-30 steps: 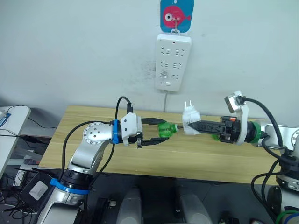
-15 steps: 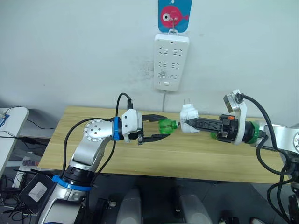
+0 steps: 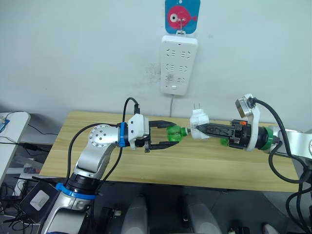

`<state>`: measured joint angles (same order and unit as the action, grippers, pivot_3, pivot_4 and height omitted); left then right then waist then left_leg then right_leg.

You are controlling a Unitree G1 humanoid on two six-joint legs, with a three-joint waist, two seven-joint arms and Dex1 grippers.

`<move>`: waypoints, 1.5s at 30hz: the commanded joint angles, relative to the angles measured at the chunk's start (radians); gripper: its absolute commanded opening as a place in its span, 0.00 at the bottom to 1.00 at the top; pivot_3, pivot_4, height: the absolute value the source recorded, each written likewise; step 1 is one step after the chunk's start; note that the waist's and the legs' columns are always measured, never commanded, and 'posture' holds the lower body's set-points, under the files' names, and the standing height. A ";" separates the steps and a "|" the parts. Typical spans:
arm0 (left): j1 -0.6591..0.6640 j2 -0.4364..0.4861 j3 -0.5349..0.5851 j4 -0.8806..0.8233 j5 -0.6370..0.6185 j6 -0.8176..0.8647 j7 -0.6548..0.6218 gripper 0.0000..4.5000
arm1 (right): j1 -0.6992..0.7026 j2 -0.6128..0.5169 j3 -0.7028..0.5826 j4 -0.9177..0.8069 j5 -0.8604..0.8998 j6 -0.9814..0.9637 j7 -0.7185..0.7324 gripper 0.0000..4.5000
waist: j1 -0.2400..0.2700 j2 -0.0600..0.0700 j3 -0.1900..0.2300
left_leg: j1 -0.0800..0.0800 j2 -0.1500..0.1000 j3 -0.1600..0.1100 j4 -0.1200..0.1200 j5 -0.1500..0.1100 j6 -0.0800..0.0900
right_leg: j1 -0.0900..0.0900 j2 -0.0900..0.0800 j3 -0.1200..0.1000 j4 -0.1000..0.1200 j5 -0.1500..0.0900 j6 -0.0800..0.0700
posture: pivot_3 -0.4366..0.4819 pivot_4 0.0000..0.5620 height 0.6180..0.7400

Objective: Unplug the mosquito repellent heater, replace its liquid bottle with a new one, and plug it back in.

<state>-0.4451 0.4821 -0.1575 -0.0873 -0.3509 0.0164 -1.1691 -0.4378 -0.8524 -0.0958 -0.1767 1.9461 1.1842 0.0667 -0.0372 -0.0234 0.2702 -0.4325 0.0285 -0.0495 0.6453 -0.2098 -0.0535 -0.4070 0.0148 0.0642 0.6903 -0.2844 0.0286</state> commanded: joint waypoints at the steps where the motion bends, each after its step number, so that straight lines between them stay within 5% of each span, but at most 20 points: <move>1: -0.022 -0.011 0.013 -0.040 -0.031 -0.013 -0.003 0.50 | 0.011 -0.016 0.013 -0.030 0.026 -0.006 0.017 0.66 | 0.000 0.000 0.000 | 0.000 0.000 0.000 0.000 0.000 0.000 | 0.000 0.000 0.000 0.000 0.000 0.000 | 0.45 0.43 1.00; 45: -0.003 -0.031 -0.002 -0.051 0.003 -0.042 0.004 0.50 | 0.012 -0.030 0.037 -0.055 0.026 -0.016 0.056 0.66 | 0.003 0.000 0.000 | 0.000 0.000 0.000 0.000 0.000 0.000 | 0.000 0.000 0.000 -0.002 0.000 0.000 | 0.46 0.38 1.00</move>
<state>-0.4265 0.4657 -0.1501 -0.0872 -0.3315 -0.0096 -1.1704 -0.4299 -0.8780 -0.0580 -0.1676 1.9459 1.1600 0.0984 -0.0345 -0.0233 0.2701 -0.4328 0.0286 -0.0492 0.6450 -0.2098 -0.0535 -0.4070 0.0148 0.0645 0.6886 -0.2845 0.0288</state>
